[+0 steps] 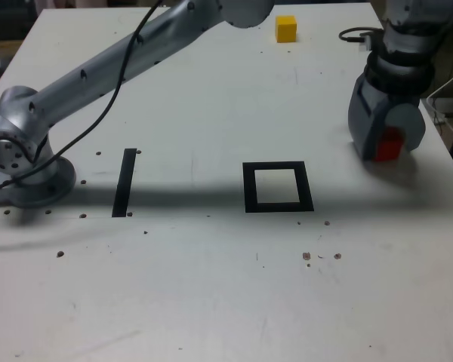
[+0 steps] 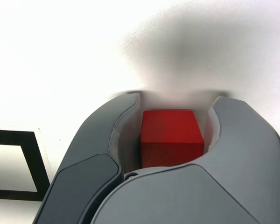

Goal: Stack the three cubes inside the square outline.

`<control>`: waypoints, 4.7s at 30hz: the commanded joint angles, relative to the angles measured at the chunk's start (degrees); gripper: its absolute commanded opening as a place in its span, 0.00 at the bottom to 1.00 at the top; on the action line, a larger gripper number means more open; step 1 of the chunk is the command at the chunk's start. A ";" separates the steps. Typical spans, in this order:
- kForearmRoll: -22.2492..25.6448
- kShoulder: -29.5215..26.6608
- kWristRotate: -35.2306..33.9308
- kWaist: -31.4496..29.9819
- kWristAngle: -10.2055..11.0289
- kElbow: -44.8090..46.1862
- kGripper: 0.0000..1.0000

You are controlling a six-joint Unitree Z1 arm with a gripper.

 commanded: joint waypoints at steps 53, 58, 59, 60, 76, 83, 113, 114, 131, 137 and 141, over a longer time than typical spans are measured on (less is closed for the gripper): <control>-25.59 -33.32 -2.54 -4.39 -0.57 69.00 0.35; -25.48 -34.71 -3.17 -4.99 -0.86 70.28 0.35; -25.48 -34.83 -3.28 -5.23 -0.95 70.24 0.35; -25.49 -34.92 -3.40 -5.50 -1.03 70.09 0.35; -27.87 -33.59 -4.22 -7.12 -2.51 66.22 0.35; -29.62 -31.88 -4.22 -7.12 -3.05 67.01 0.35; -28.58 -32.22 -4.22 -7.12 -2.33 66.69 0.99; -28.23 -32.39 -4.22 -7.12 -2.10 66.43 0.99; -16.72 -34.36 1.12 -4.29 -0.83 57.47 1.00; -13.81 -34.60 6.28 0.80 -1.07 54.82 1.00; -11.34 -34.65 9.19 4.37 -0.63 51.89 1.00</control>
